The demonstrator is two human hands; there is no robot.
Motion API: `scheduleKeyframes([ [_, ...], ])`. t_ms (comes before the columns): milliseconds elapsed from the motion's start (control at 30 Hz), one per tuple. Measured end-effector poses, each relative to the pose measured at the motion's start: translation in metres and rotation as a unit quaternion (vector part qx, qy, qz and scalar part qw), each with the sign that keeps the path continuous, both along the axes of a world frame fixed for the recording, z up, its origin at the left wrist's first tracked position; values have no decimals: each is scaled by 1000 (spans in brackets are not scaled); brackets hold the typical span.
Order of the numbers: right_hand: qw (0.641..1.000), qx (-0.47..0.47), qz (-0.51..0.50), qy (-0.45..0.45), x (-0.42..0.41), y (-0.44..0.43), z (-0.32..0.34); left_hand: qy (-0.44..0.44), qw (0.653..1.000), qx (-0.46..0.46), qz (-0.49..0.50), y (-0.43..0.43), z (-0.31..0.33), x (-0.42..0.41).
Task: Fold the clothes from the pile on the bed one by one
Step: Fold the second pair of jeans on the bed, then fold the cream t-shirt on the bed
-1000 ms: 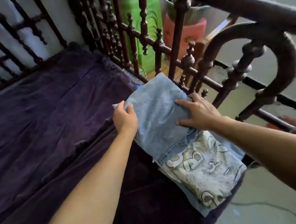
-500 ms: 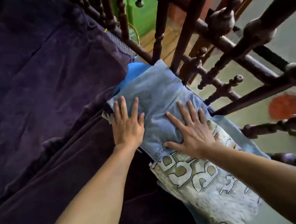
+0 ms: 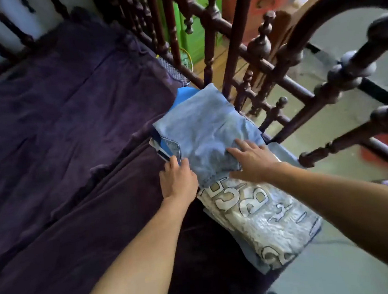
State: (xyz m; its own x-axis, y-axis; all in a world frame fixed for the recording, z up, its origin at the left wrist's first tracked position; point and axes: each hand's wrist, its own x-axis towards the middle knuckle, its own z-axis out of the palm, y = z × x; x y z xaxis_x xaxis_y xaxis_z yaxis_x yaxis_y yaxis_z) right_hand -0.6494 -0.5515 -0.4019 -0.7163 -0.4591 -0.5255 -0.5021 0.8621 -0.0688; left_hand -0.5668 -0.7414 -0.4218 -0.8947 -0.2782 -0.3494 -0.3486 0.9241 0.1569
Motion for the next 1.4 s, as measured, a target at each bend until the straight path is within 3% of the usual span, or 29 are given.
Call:
scheduleKeyframes([
  [233,992,-121,3,34,98,46,44,-48,990,84,103,56,36,149],
  [533,978,-89,189,-16,255,40,66,-21,968,52,244,77,81,368],
  [933,899,-160,407,33,450,-116,155,73,897,-14,435,-4,162,625],
  [1233,880,-165,445,0,651,-258,157,71,871,-80,479,-92,192,850],
  [1400,862,-169,478,-5,736,-319,161,43,858,-78,506,-146,201,930],
])
